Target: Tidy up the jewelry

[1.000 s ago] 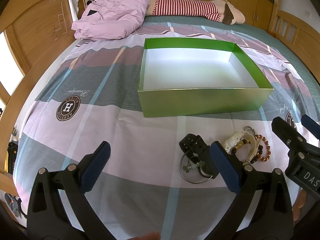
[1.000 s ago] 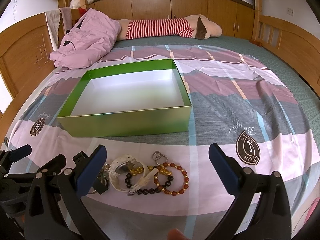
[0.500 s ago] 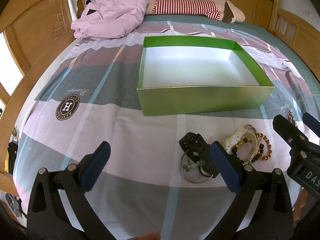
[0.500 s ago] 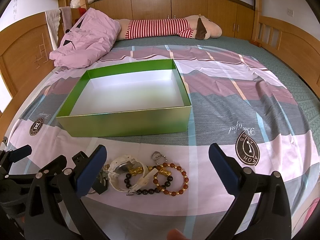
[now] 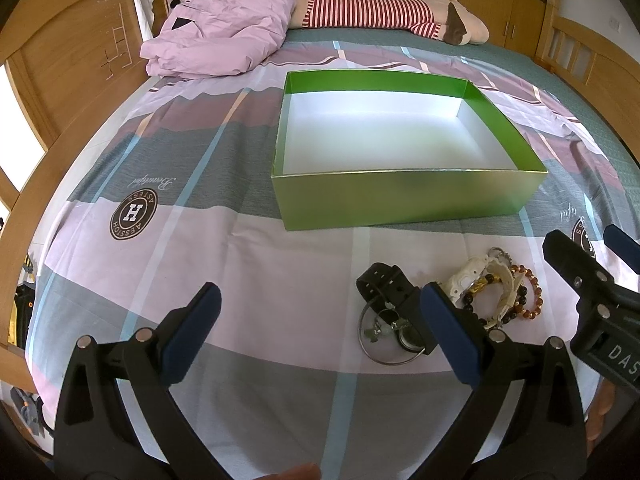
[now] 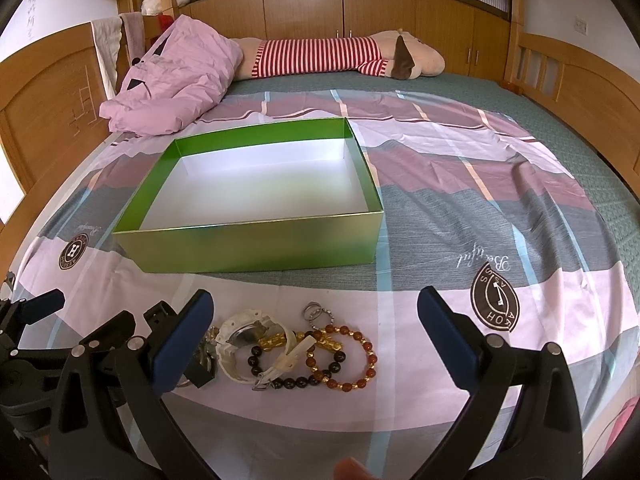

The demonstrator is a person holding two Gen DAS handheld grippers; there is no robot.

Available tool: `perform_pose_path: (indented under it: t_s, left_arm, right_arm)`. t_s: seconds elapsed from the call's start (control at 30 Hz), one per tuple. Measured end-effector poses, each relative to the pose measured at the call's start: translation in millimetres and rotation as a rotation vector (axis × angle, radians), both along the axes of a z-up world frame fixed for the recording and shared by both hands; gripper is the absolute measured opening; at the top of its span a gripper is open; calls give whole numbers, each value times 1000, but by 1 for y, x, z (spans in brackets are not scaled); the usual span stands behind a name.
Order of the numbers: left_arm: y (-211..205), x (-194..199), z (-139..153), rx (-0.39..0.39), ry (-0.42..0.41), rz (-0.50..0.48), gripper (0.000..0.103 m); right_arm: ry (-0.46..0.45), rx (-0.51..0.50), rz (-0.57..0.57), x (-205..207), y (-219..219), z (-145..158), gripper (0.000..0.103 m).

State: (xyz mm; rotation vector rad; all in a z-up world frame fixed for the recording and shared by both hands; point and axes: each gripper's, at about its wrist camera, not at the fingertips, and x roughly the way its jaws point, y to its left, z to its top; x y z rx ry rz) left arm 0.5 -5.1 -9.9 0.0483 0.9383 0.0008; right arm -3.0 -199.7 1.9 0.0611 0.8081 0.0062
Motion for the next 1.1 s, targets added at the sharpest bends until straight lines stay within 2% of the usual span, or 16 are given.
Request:
perform_pose_path:
  t_s: [0.37, 0.53, 0.57, 0.6, 0.63, 0.67, 0.8, 0.87, 0.9, 0.93, 1.1]
  left_arm:
    - [-2, -1, 2, -6, -7, -9, 101]
    - [1, 1, 5, -10, -13, -7, 101]
    - [2, 1, 5, -18, -11, -12, 100]
    - [1, 0, 5, -38, -17, -41, 94]
    - [-1, -1, 4, -32, -17, -45, 88]
    - [-1, -2, 3, -37, -14, -51, 87]
    - [-4, -2, -3, -138, 40, -106, 87]
    - [-10, -2, -8, -156, 62, -141, 87]
    - [-16, -3, -10, -144, 65, -161, 88]
    - [-22, -5, -13, -128, 64, -184, 88]
    - [-43, -2, -34, -62, 104, -235, 88]
  right_arm:
    - [-11, -6, 8, 0, -1, 0, 102]
    - [-59, -89, -64, -3, -9, 10, 102]
    - [-61, -97, -75, -2, -12, 12, 102]
    - [-57, -104, -81, -1, -15, 12, 102]
    - [-47, -108, -81, 0, -17, 11, 102]
    - [-30, -107, -80, 3, -21, 9, 102]
    - [53, -115, -85, 9, -33, -5, 100]
    - [104, -112, -92, 12, -39, -14, 87]
    - [128, -102, -103, 13, -44, -19, 79]
    - [144, -96, -114, 13, -47, -22, 78]
    - [217, -79, -133, 16, -56, -36, 78]
